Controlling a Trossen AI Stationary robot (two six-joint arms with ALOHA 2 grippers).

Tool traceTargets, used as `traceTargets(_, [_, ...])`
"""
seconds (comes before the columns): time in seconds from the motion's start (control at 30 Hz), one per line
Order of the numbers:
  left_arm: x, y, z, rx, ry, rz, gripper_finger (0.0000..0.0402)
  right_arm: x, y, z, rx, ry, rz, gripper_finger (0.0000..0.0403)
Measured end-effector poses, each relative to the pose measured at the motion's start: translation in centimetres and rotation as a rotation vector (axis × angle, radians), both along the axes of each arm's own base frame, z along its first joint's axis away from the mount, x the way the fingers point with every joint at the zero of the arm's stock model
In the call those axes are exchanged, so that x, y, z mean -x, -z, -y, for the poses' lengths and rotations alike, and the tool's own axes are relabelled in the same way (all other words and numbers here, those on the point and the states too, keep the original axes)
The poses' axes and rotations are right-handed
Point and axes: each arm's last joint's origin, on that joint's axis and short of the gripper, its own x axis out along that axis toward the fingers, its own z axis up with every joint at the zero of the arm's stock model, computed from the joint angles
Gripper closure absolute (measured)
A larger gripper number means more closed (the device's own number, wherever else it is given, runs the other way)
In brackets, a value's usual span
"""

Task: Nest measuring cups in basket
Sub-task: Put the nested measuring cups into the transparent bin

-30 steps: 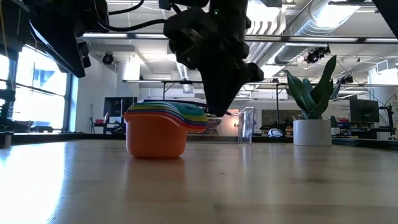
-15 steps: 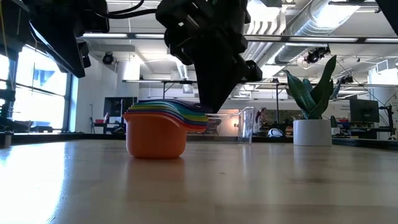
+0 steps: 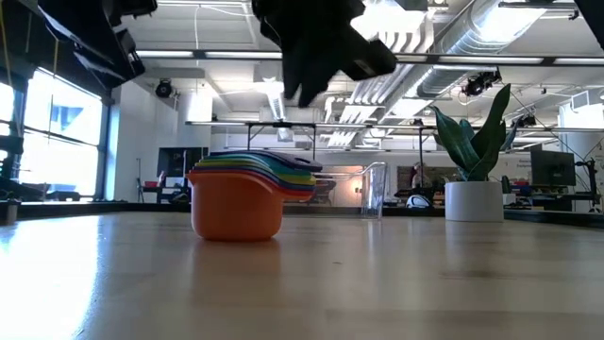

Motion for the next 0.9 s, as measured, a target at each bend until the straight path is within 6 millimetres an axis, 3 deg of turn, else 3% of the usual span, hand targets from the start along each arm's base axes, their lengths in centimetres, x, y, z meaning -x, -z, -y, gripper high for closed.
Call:
traceTargets(0.23, [2.0,-1.4,-0.8,-0.076,-0.035,0.192,0.0328,-0.7,-3.7,-0.5,0.005,0.095,0.143,0.0341])
traceTargets(0.5, [4.7,1.5,-1.4,-0.003,-0.057,0.484,0.0328,-2.6,-6.5,-1.7,-0.111,0.149,0.424,0.0341])
traceTargets(0.6, [5.5,2.3,-1.7,-0.015,-0.053,0.552,0.0328,-3.2,-6.5,-2.3,-0.148,0.161,0.486,0.0341])
traceTargets(0.9, [7.1,4.0,-2.1,0.011,-0.067,0.779,0.0328,-4.7,-2.5,-5.0,-0.208,0.181,0.416,0.0341])
